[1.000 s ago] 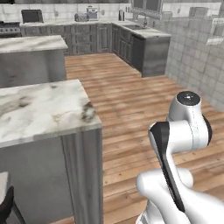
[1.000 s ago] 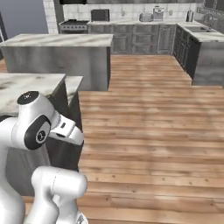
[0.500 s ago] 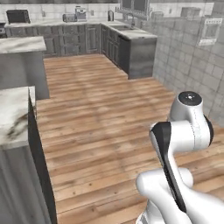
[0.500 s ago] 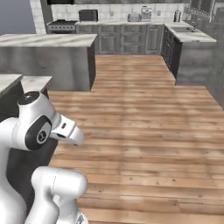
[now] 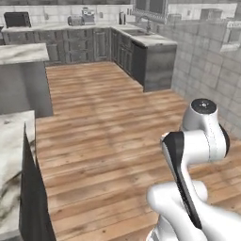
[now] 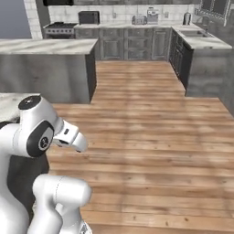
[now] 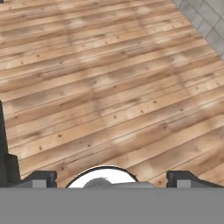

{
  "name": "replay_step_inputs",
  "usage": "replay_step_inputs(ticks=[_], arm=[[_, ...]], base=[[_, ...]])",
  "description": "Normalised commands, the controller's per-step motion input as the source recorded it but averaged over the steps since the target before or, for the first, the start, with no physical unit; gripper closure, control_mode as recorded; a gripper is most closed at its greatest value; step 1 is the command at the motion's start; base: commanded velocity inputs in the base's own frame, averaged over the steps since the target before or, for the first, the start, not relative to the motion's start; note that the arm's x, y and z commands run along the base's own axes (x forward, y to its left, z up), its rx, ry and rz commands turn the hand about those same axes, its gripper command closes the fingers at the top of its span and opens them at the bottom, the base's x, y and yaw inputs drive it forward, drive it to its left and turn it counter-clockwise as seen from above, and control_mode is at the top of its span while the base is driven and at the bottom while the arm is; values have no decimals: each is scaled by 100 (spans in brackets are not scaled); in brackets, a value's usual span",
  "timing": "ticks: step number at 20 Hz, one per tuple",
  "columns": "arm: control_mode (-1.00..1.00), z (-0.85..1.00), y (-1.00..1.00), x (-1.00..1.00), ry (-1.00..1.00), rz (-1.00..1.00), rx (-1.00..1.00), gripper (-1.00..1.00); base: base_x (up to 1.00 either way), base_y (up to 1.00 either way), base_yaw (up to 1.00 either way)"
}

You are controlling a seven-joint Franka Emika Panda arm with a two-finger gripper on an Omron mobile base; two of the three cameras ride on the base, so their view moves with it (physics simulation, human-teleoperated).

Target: Take the chicken drumsticks from the pan and place one on each plate on the dining counter.

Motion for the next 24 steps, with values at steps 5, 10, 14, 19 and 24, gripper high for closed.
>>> replay_step_inputs(ticks=[5, 10, 14, 19, 24], arm=[[100, 0, 0, 0, 0, 0, 0, -100], [100, 0, 0, 0, 0, 0, 0, -100], [100, 0, 0, 0, 0, 0, 0, -100], [100, 0, 0, 0, 0, 0, 0, -100], [100, 0, 0, 0, 0, 0, 0, -100]], base=[[100, 15, -2], [100, 15, -2], [100, 5, 0], [100, 0, 0], [100, 0, 0]])
